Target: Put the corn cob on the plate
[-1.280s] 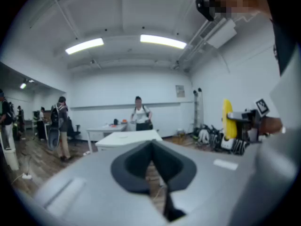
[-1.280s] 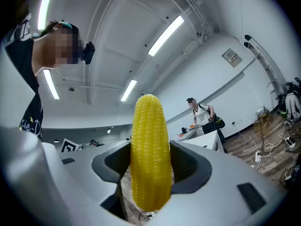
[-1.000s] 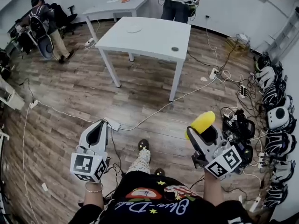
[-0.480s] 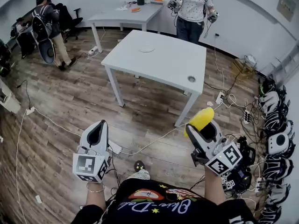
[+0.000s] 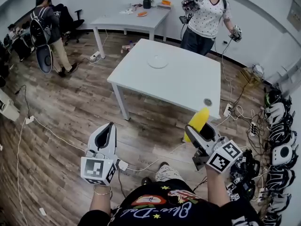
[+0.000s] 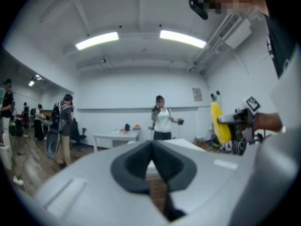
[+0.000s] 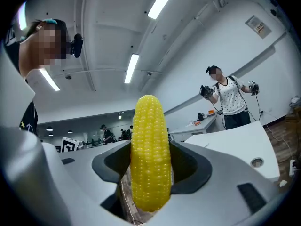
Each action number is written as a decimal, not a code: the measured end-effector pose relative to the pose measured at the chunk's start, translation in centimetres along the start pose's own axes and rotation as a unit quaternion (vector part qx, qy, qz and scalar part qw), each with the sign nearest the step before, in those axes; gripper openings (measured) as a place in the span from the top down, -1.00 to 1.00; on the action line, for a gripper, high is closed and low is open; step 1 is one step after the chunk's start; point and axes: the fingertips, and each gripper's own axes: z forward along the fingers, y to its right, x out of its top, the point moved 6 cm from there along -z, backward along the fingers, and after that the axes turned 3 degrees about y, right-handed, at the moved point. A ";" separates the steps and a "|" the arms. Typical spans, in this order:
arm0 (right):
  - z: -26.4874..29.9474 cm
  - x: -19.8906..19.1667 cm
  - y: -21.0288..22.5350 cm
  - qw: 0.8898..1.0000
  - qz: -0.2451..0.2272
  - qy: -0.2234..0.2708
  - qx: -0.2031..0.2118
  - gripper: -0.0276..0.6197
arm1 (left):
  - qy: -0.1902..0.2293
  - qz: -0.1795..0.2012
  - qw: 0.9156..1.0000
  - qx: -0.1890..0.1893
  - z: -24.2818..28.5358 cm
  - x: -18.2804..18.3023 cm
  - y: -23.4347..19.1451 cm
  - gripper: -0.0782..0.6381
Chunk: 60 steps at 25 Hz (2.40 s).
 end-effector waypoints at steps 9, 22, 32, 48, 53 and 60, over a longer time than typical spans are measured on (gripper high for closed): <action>15.1 0.5 12.4 1.000 0.001 -0.012 -0.002 0.11 | -0.005 0.019 1.000 0.008 14.3 -1.8 -6.9 0.80; 37.5 0.4 30.9 0.991 -0.035 -0.126 0.001 0.11 | 0.009 0.014 1.000 -0.003 39.3 -2.1 -14.8 0.80; 48.9 -5.2 39.1 0.950 -0.116 -0.286 -0.054 0.11 | -0.015 0.004 0.998 -0.062 51.8 -4.0 -20.3 0.80; 53.8 -12.6 43.1 0.848 -0.161 -0.505 0.007 0.12 | -0.051 -0.024 0.996 -0.064 55.1 -5.9 -23.2 0.80; 54.2 -12.9 43.1 0.853 -0.153 -0.499 0.021 0.11 | -0.041 -0.023 0.998 -0.034 54.1 -5.7 -24.3 0.80; 53.5 -12.0 42.7 0.882 -0.151 -0.446 0.011 0.11 | -0.038 -0.017 0.999 -0.028 53.1 -5.2 -24.1 0.80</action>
